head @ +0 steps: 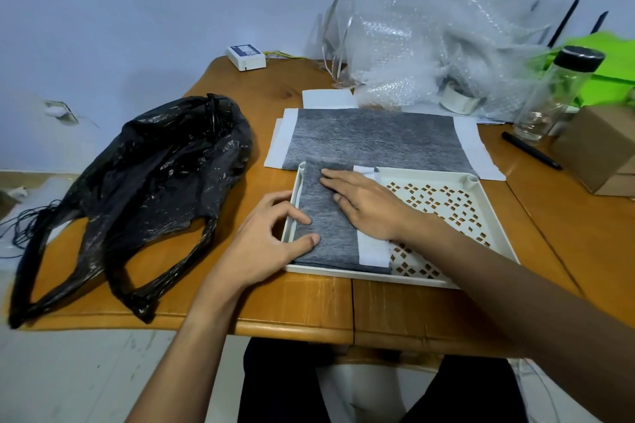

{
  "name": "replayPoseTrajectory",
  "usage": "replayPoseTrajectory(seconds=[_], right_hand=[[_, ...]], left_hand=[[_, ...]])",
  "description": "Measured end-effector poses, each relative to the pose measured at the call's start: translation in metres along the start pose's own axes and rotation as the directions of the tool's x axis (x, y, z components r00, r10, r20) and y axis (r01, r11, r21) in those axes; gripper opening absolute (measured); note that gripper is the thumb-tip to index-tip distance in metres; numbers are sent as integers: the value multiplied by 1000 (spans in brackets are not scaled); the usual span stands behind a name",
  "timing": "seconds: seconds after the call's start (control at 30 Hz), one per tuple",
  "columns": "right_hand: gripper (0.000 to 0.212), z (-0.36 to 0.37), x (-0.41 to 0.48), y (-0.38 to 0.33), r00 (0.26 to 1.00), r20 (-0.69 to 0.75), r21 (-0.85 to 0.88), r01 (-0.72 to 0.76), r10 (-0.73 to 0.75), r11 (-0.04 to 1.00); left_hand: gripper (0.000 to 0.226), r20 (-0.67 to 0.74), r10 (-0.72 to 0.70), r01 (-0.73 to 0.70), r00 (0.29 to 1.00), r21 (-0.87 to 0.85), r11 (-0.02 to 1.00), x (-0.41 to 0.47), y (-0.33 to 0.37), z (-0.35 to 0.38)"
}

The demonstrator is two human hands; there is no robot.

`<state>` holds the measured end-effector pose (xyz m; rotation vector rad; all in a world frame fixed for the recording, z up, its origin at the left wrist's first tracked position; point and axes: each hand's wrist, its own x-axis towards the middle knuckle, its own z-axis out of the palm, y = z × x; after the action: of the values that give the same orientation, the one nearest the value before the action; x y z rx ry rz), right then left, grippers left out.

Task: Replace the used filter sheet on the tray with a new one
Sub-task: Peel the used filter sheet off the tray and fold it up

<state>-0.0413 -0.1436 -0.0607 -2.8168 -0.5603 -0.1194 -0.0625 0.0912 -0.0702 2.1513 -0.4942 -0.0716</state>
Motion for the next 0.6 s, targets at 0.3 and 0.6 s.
replayPoseTrajectory(seconds=[0.3,0.6], right_hand=[[40,-4,-8,10,987,-68,288,-118,143,950],[26,-28,-9,23,880,122,773,-374,459,513]], left_hand=[[57,155,-57,47,986,68,997,-1,5,-8],[62,271,-40,-60,962,351,935,8,30,-17]])
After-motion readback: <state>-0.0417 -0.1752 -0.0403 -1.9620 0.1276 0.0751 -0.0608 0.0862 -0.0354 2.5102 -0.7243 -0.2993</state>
